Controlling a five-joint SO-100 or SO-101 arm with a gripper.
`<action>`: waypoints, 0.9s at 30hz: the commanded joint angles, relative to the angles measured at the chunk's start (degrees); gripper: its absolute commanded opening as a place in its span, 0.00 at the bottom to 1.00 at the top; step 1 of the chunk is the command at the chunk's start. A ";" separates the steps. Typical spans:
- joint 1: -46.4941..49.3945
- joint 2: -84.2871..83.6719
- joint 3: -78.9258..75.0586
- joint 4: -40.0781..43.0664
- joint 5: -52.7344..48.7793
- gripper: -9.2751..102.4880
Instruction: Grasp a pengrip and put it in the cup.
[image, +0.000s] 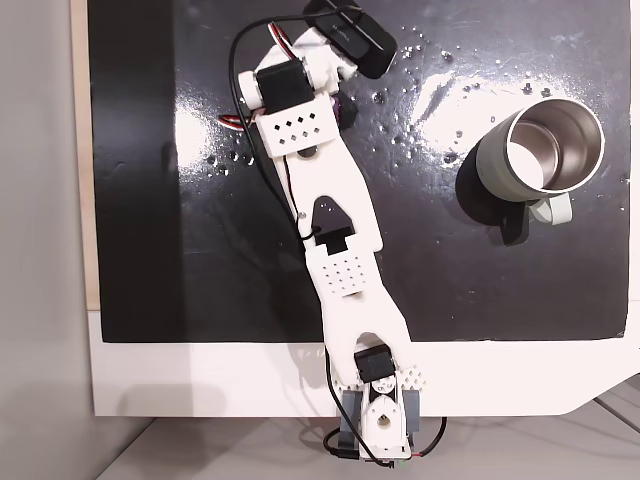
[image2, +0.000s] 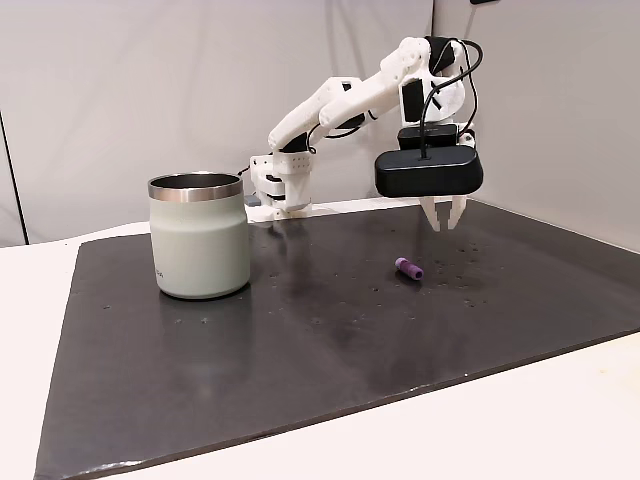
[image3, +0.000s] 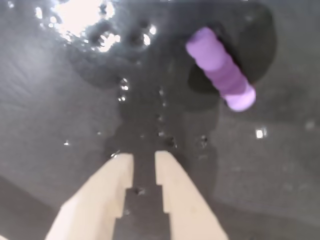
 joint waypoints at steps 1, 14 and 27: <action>0.35 0.97 -3.16 0.62 -6.50 0.09; 9.14 9.67 10.55 0.70 -25.14 0.09; 11.16 5.19 8.44 0.53 -27.60 0.30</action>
